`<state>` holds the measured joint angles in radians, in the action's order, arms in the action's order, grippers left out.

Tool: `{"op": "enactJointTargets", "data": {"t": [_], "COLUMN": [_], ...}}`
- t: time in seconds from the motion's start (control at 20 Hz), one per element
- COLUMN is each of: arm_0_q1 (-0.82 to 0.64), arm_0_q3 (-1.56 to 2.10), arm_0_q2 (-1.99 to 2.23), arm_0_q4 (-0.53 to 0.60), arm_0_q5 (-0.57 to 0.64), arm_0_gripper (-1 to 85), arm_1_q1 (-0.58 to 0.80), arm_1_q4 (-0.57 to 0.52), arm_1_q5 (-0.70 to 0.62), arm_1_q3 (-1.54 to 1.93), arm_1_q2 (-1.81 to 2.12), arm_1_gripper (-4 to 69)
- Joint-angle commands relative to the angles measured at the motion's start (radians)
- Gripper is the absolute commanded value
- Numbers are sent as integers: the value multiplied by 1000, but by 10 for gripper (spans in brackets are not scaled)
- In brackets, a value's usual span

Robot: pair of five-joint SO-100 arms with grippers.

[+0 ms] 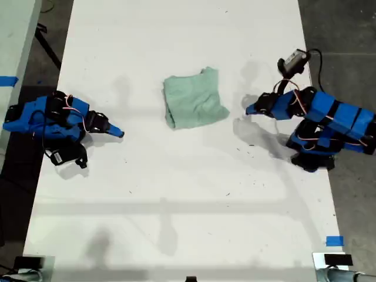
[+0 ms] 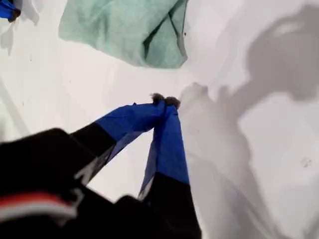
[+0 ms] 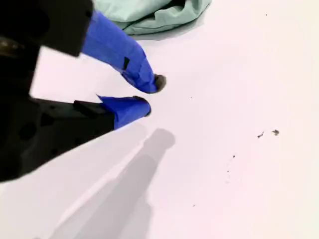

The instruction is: Fold t-shirt

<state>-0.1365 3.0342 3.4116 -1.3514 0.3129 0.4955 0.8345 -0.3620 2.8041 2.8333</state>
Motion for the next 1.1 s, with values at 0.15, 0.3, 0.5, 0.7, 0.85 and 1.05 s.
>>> {"op": "enactJointTargets", "data": {"t": [0.15,0.3,0.5,0.7,0.85,1.05], "arm_0_q1": [-52,-54,-54,-54,-54,-54], "arm_0_q3": [-8,-8,-8,-8,-8,-8], "arm_0_q2": [6,6,6,6,6,6], "arm_0_q4": [-3,-3,-3,-3,-3,-3], "arm_0_q5": [-8,-8,-6,-6,-6,-6], "arm_0_gripper": [53,53,53,53,53,53], "arm_1_q1": [-67,-66,-52,-54,-54,-54], "arm_1_q4": [351,344,345,345,345,345], "arm_1_q5": [607,388,-114,-169,-169,-169], "arm_1_q3": [275,273,273,273,273,273], "arm_1_q2": [495,583,583,584,584,584], "arm_1_gripper": [-12,23,21,17,17,17]}}
